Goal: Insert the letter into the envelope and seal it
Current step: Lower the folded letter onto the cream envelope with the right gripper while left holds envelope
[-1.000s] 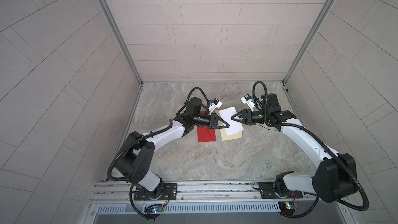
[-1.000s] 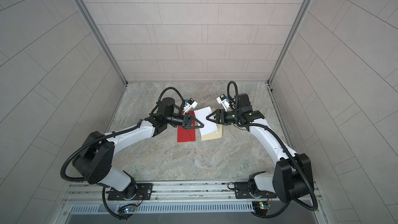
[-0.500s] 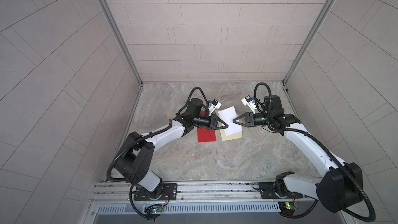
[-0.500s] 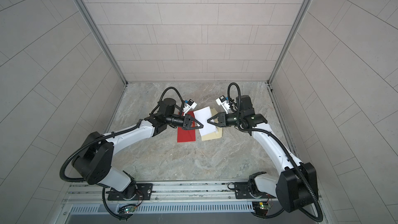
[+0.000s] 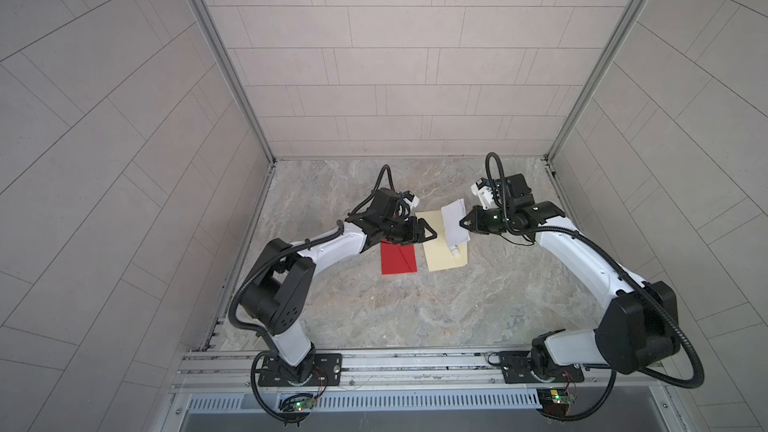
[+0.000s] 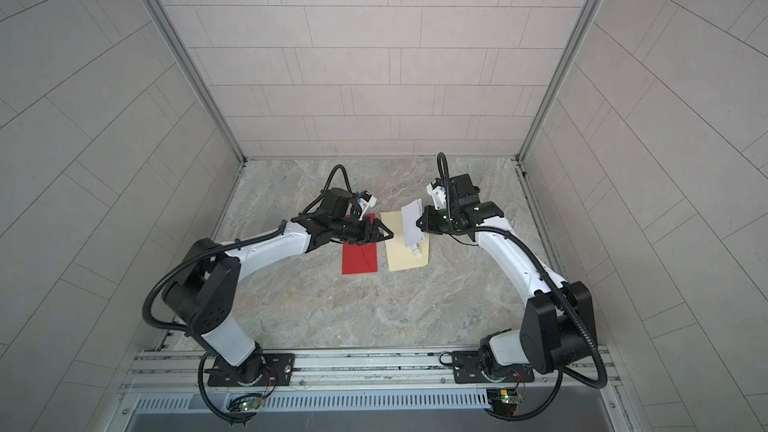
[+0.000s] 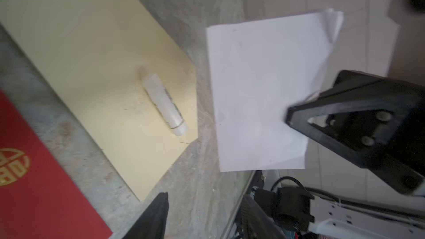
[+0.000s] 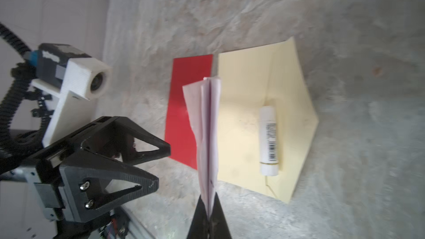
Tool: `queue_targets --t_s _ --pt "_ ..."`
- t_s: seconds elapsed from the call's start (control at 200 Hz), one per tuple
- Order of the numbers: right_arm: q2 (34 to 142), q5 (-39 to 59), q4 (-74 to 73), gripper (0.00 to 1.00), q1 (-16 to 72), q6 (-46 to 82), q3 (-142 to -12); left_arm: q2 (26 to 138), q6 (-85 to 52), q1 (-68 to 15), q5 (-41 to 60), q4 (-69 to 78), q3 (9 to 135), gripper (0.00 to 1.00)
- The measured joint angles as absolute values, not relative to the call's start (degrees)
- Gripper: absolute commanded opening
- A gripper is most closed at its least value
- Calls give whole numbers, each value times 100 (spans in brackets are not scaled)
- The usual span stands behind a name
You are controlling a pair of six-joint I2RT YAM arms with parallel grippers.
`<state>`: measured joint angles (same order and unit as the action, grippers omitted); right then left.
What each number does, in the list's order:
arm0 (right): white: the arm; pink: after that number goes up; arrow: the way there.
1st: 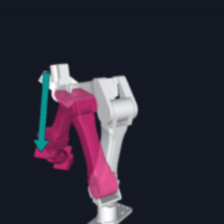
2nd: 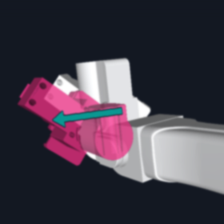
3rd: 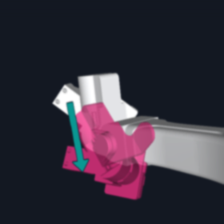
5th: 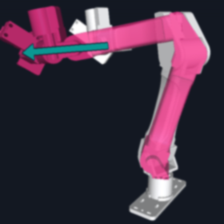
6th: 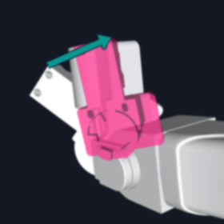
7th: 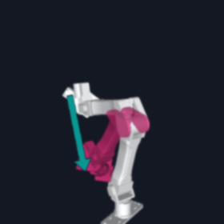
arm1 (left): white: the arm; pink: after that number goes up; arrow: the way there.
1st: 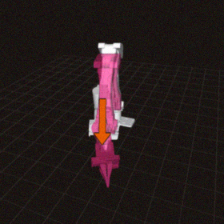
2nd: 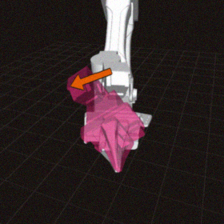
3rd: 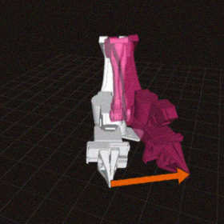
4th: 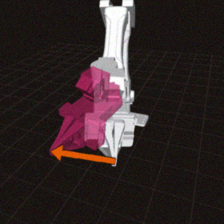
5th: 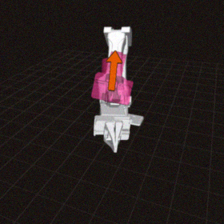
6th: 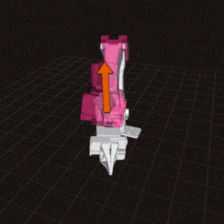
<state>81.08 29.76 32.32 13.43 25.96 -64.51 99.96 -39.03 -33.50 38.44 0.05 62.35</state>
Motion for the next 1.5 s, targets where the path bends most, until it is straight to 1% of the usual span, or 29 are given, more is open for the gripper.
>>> queue_targets --t_s 0.16,0.265,0.38,0.585,0.901,1.161,1.281,1.351,1.421,1.501 --pt "8799 2010 3428 0 1273 2480 -6711 10838 -3916 -3345 3109 -399 6593 57" --pt "9207 1612 3514 0 1258 2324 -6947 11190 -3913 -3358 2921 -550 6768 56" --pt "9524 1398 3538 0 1258 2182 -7059 11399 -3909 -3382 2864 -600 6936 56" --pt "9880 1308 3522 0 1264 2071 -6973 11601 -3898 -3428 2856 -589 7196 56" --pt "9900 1487 3328 0 1323 2106 -6464 11824 -3905 -3452 2923 -537 7470 56" --pt "9894 1594 3151 0 1380 2167 -6392 11854 -3905 -3452 2939 -464 7476 56" --pt "9904 1656 3092 0 1470 2169 -6394 11858 -3918 -3452 2956 -434 7476 62" --pt "9970 1702 3026 0 1533 2204 -6394 11861 -3933 -3454 2985 -381 7478 69" --pt "10079 1780 2950 0 1581 2261 -6394 11861 -3959 -3454 3011 -320 7478 71" --pt "10193 1868 2869 0 1621 2335 -6394 11863 -4021 -3454 3035 -246 7474 76"
